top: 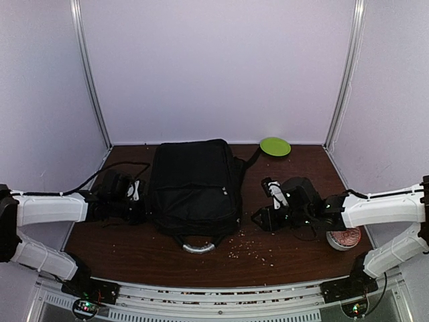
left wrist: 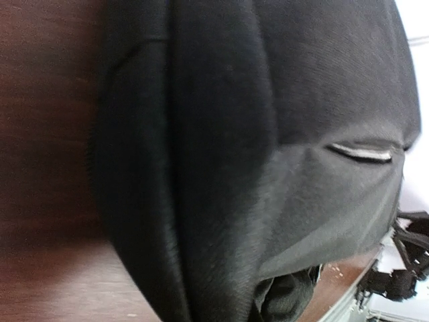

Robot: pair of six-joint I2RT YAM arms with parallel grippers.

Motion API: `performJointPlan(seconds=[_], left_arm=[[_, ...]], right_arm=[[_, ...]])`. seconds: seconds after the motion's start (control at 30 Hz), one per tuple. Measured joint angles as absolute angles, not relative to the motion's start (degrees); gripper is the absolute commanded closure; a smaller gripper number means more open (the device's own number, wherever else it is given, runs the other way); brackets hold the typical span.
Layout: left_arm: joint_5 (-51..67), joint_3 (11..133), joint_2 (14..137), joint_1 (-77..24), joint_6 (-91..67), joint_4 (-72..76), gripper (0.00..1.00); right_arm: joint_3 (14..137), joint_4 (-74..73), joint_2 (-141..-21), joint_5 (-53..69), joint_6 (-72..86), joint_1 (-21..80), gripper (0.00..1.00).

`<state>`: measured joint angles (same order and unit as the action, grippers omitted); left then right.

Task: Pack the student bag
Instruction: Zip the student bag at the center of the board.

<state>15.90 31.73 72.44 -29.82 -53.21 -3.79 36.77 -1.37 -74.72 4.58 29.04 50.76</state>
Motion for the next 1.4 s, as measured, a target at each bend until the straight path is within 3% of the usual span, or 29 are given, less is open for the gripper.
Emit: performJointPlan(seconds=[0.17,0.3,0.57,0.63,0.73,0.8,1.07,1.17,1.4], left_arm=[[16.2,32.2,71.4,-20.9,-49.5,-8.3,1.00],[16.1,33.6,72.8,-14.8,-47.2,-10.3,0.88],[6.0,46.1,75.0,-12.0,-39.9,-18.3,0.73],[2.9,49.5,75.0,-11.6,-38.0,-19.2,0.59],[-0.1,55.1,74.8,-11.3,-35.1,-19.5,0.22],[-1.0,56.8,73.7,-11.4,-34.4,-19.0,0.04],[-5.1,43.5,51.7,-21.1,-40.4,-20.1,0.02],[-6.9,36.2,44.6,-29.5,-47.3,-20.4,0.09],[-10.4,22.9,43.9,-47.2,-64.7,-18.4,0.11]], right_arm=[[36.3,1.0,-72.5,7.2,32.6,50.8,0.53],[35.3,5.1,-72.5,8.6,35.9,51.4,0.53],[32.6,9.2,-69.3,6.3,36.5,54.6,0.54],[31.8,9.8,-68.7,5.6,36.4,55.0,0.52],[31.1,10.2,-68.6,4.2,36.2,55.2,0.50],[31.0,10.2,-68.6,2.3,36.4,55.4,0.49],[30.1,14.7,-71.5,1.1,39.4,54.0,0.48],[35.3,16.6,-78.0,5.4,39.9,53.3,0.50],[39.3,27.0,-90.1,12.2,45.5,53.8,0.56]])
